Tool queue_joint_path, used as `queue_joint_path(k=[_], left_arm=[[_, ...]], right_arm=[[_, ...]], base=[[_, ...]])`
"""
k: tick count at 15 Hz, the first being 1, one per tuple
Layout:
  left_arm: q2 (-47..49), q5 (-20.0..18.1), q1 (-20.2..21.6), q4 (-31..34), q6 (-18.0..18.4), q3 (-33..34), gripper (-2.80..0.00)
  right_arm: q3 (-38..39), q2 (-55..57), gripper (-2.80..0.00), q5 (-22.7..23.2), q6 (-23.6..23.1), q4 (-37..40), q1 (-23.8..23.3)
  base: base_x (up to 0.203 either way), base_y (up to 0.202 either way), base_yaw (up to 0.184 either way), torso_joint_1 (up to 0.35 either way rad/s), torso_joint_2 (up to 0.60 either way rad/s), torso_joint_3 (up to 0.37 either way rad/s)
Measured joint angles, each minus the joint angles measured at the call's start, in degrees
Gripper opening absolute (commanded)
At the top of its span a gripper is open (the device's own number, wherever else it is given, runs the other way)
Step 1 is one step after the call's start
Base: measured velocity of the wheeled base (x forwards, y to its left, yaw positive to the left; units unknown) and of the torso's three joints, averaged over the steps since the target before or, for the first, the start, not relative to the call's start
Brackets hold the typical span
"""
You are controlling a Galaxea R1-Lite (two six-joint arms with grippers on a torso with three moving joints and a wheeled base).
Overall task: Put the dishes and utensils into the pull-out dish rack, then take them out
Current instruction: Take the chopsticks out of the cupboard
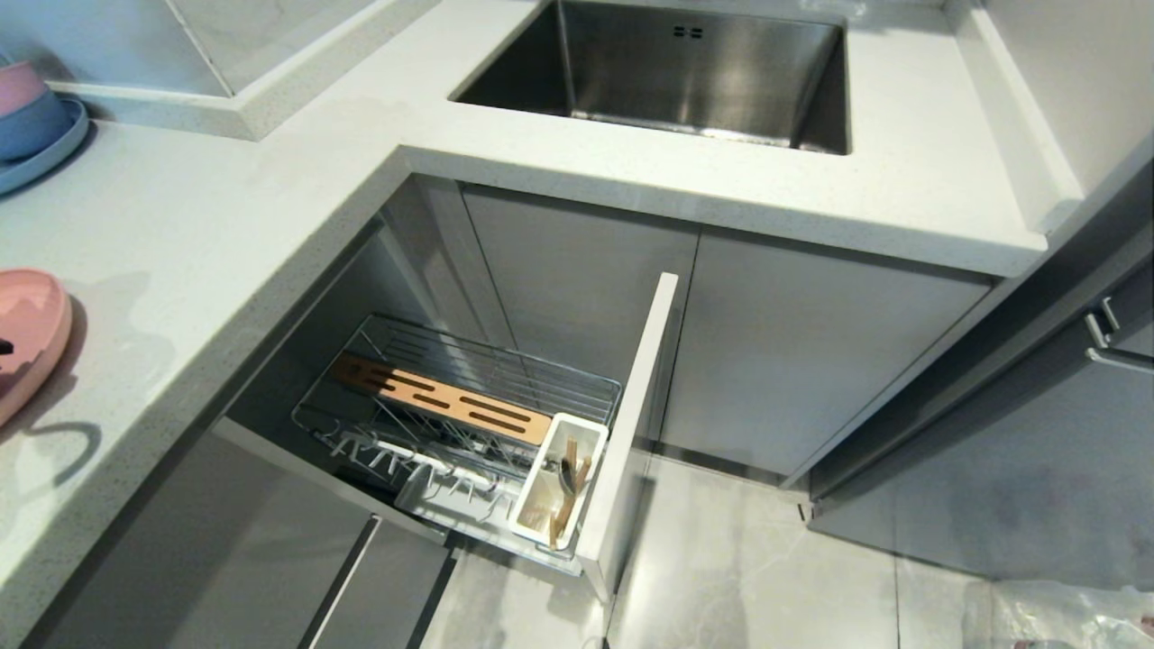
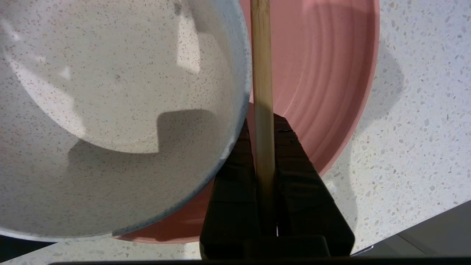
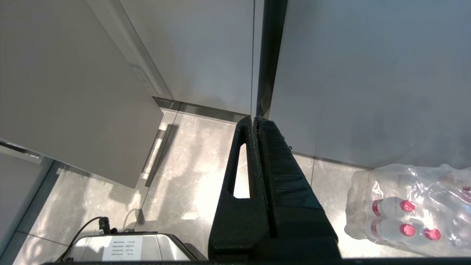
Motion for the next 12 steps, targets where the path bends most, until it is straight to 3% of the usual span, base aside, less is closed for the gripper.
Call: queue_joint_path(k=[7, 12], left_arm=[[0.13, -3.14, -0.57, 0.45, 0.01, -0.56, -2.80], [0.33, -3.24, 0.06, 0.89, -0.06, 0.09, -2.80]], right_arm=[[0.00, 0.00, -2.80, 0.00, 0.02, -0.02, -0.04], [0.00, 0.00, -2.80, 0.00, 0.00, 0.00, -0.04]], base=[[0.000, 0.000, 0.000, 0.000, 0.00, 0.000], [0.000, 0.000, 0.000, 0.000, 0.00, 0.000]])
